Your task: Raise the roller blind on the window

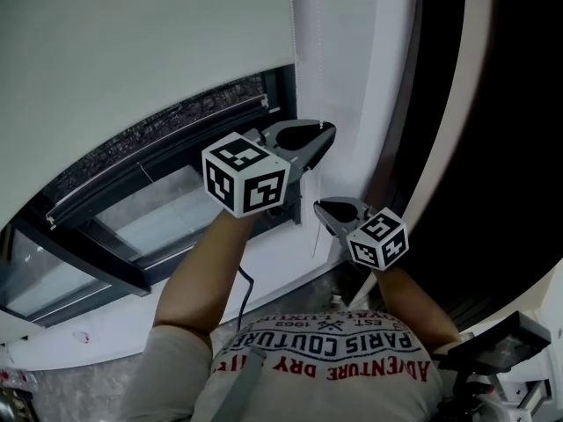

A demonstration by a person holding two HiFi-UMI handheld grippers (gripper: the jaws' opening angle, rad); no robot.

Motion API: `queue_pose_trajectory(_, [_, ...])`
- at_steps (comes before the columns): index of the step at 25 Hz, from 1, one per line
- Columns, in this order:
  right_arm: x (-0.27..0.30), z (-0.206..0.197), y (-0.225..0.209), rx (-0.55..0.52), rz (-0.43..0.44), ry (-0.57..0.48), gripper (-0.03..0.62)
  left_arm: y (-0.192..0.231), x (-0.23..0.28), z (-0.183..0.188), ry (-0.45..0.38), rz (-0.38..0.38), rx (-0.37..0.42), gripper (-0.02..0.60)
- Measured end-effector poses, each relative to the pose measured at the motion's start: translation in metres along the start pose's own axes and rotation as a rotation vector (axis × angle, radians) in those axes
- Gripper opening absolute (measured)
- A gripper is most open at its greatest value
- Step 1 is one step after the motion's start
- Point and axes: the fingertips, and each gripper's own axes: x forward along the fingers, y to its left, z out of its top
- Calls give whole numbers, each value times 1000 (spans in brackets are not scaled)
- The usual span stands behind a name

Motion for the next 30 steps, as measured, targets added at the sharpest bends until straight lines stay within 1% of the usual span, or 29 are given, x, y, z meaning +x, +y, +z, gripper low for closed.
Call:
queue_pose_trajectory(4, [1,-5,1,0,3,12,6,1,-1,-5,0,14,8,6])
queue_pose_trajectory(7, [-1,-17,1,10,1,43,6,0,1,-17,24,18,5,5])
queue_pose_trajectory(14, [6,-72,-1,80,14,143,6,2,7,-75,88,46,-47,6])
queue_pose_trajectory(18, [10,-96,-3,106,16,198,6,2,4,-98,94,54,-83,6])
queue_pose_trajectory(23, [13,-126,4,123,31,278,6,-3,1,-127,139,50,-115,5])
queue_pose_trajectory(24, [14,-135,6,131,39,299,6,-4,0,-137,157,50,-125,6])
queue_pose_trajectory(25, [14,-143,7,147,49,317,6,-6,0,-151,196,45,-133,6])
queue_pose_trajectory(27, [15,-153,6,191,65,331,6,-17,-1,-200,340,19,-114,3])
queue_pose_trajectory(28, [15,-154,6,203,69,332,6,-24,-2,-224,379,9,-95,6])
queue_pose_trajectory(29, [15,-155,6,199,71,337,6,-29,-4,-238,356,9,-94,6])
queue_pose_trajectory(30, [14,-154,7,182,74,343,7,-31,-6,-242,297,19,-120,5])
